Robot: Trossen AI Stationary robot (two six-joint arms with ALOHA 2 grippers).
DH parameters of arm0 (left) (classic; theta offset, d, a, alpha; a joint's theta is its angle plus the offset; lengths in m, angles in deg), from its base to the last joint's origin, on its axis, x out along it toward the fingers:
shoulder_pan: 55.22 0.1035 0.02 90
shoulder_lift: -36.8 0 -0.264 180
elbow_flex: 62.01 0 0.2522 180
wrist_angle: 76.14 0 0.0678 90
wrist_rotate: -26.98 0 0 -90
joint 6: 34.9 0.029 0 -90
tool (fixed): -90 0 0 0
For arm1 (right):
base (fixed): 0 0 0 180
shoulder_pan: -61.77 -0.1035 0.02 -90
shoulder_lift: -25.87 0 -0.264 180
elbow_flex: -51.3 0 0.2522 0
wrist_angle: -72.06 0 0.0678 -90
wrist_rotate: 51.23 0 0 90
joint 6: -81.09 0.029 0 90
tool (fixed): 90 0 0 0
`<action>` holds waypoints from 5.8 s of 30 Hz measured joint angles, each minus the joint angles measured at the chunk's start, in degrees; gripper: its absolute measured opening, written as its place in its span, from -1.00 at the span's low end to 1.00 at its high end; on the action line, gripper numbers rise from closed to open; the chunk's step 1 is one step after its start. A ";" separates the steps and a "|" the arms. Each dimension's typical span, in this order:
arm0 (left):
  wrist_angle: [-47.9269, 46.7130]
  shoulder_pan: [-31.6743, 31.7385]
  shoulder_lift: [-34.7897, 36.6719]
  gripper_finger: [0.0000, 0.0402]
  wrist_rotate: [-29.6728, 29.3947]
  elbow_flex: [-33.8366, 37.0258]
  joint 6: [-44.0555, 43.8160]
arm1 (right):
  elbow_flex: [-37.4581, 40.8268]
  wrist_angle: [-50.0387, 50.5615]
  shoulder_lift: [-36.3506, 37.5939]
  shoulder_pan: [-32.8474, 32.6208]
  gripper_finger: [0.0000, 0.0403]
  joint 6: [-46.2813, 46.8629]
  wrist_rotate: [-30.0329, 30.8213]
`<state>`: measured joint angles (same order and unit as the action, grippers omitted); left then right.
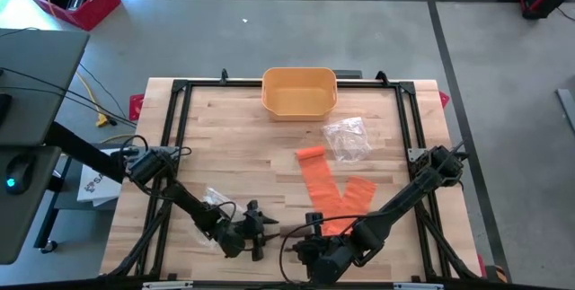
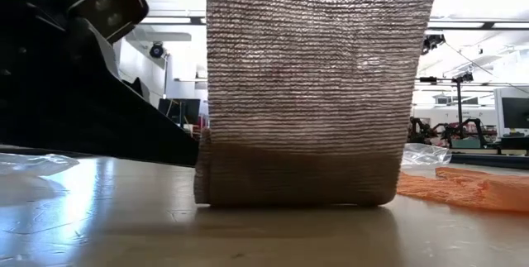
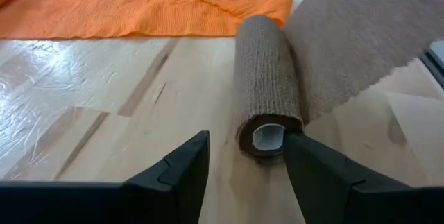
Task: Roll bandage
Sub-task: Roll the brown bandage
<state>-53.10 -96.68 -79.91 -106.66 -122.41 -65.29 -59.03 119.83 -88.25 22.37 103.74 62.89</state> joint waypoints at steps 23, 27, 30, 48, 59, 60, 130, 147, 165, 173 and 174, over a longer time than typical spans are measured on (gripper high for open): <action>-1.40 2.57 0.00 -0.27 8.85 0.04 9.50 | 0.00 0.52 0.02 -2.10 -1.00 -0.15 -0.46; 1.04 2.28 0.00 -0.29 8.90 0.04 9.16 | 0.00 3.85 0.02 -3.93 -1.00 0.85 -0.75; 1.82 2.30 0.04 -0.29 8.92 0.04 9.02 | 0.00 5.93 0.02 -5.25 -1.00 2.04 -0.56; 3.87 1.69 0.04 -0.29 15.54 0.04 8.48 | 0.00 10.83 0.02 -7.23 -1.00 5.35 2.82; 7.81 2.52 0.04 -0.29 15.67 -2.12 20.33 | 0.00 10.81 0.02 -7.10 -1.00 4.31 4.05; 7.09 2.75 0.04 -0.29 16.76 -2.57 21.40 | 0.00 10.81 0.02 -7.10 -1.00 4.31 4.12; -0.36 2.79 -3.76 -0.14 16.34 -9.09 28.11 | -0.02 8.15 0.04 -6.33 -1.00 1.90 5.29; -2.27 3.61 -4.13 -0.22 17.57 -9.07 22.93 | -0.02 8.02 0.04 -6.33 -1.00 1.91 4.96; 0.75 4.37 -4.11 -0.87 16.63 -9.07 19.44 | -0.03 6.39 0.04 -6.33 -1.00 2.37 5.41; -4.95 4.15 -3.99 -0.98 13.75 -9.14 16.98 | -5.14 10.23 0.13 -6.16 -1.00 0.41 9.27; -5.16 4.06 -3.98 -0.98 13.72 -9.14 16.99 | -5.90 11.49 0.13 -5.97 -1.00 0.42 10.00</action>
<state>-58.26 -92.62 -83.89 -92.94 -131.54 -48.31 -64.94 131.32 -88.12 16.40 104.16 72.89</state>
